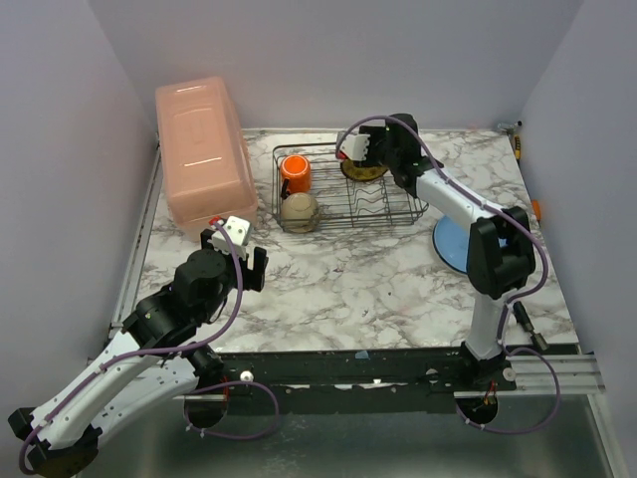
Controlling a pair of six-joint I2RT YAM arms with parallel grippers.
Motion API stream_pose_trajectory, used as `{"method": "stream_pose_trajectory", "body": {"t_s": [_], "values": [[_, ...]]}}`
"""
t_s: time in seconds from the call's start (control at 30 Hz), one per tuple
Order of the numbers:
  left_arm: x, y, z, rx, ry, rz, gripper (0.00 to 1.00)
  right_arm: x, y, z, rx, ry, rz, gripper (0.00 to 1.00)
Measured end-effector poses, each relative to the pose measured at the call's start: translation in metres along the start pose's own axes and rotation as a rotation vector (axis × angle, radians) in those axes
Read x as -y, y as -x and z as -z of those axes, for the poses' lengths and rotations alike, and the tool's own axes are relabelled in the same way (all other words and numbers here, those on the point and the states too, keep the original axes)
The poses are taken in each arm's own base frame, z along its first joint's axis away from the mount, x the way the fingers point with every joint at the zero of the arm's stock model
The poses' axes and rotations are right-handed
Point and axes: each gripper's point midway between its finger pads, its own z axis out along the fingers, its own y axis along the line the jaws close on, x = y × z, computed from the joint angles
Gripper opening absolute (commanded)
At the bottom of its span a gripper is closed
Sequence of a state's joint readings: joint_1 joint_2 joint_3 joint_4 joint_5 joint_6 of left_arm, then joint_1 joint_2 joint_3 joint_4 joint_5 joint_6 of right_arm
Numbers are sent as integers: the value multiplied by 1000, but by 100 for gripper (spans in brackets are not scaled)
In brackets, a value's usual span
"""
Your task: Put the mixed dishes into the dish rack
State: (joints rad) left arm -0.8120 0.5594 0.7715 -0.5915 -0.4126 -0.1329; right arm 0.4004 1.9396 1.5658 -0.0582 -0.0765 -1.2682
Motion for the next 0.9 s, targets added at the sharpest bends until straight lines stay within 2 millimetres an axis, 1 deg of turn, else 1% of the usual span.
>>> {"method": "stream_pose_trajectory", "body": {"t_s": [0.13,0.3,0.37,0.43,0.53,0.63,0.7,0.73,0.8,0.9], "values": [[0,0,0,0,0,0,77,21,7,2,4,-90,-98,99],[0,0,0,0,0,0,77,58,9,15,-30,-236,-287,100],[0,0,0,0,0,0,77,61,7,24,-36,-268,-376,100],[0,0,0,0,-1,0,77,57,5,37,-40,-291,-474,100],[0,0,0,-2,-1,0,77,38,2,66,-33,-322,-685,100],[1,-1,-1,-5,-1,-2,77,18,-1,102,-12,-382,-977,100],[1,-1,-1,-7,-1,-3,77,2,1,125,24,-397,-1137,100],[1,-2,-2,-8,-2,-3,77,-5,3,133,39,-391,-1177,100],[1,-1,-1,-8,-3,-3,77,-31,5,148,73,-344,-1233,100],[1,-1,-1,-8,-4,-2,77,-76,-4,157,20,-282,-1272,100]]}}
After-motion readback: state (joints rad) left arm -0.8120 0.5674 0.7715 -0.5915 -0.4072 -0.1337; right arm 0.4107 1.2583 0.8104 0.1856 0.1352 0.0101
